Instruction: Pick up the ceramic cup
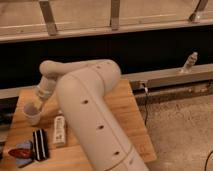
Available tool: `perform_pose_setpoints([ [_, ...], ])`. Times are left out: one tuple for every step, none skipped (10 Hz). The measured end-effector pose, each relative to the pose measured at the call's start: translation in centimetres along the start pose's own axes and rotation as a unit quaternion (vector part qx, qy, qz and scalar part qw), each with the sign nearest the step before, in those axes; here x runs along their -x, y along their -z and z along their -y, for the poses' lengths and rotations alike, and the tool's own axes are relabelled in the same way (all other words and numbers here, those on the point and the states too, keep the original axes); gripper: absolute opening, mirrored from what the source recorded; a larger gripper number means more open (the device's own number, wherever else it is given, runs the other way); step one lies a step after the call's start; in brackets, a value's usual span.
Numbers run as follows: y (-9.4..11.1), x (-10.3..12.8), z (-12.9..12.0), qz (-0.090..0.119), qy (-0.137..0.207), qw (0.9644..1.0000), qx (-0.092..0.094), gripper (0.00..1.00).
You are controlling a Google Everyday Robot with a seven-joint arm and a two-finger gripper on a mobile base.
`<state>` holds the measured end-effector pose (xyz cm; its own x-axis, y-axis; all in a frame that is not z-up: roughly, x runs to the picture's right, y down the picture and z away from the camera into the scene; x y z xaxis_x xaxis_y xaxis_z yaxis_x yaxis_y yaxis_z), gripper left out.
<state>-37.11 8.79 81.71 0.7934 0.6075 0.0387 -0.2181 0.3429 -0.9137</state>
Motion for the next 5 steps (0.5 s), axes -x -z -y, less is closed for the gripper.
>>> perform_pose_setpoints([
  [1.4, -0.1, 0.1, 0.022, 0.006, 0.9997, 0.006, 0.00],
  [3.2, 0.1, 0.3, 0.045, 0.014, 0.9989, 0.007, 0.00],
  [5.4, 0.2, 0.2, 0.064, 0.026, 0.9976, 0.004, 0.00],
  [6.6, 0.3, 0.1, 0.070, 0.034, 0.9969, 0.000, 0.00],
  [7.8, 0.6, -0.4, 0.075, 0.049, 0.9960, -0.001, 0.00],
])
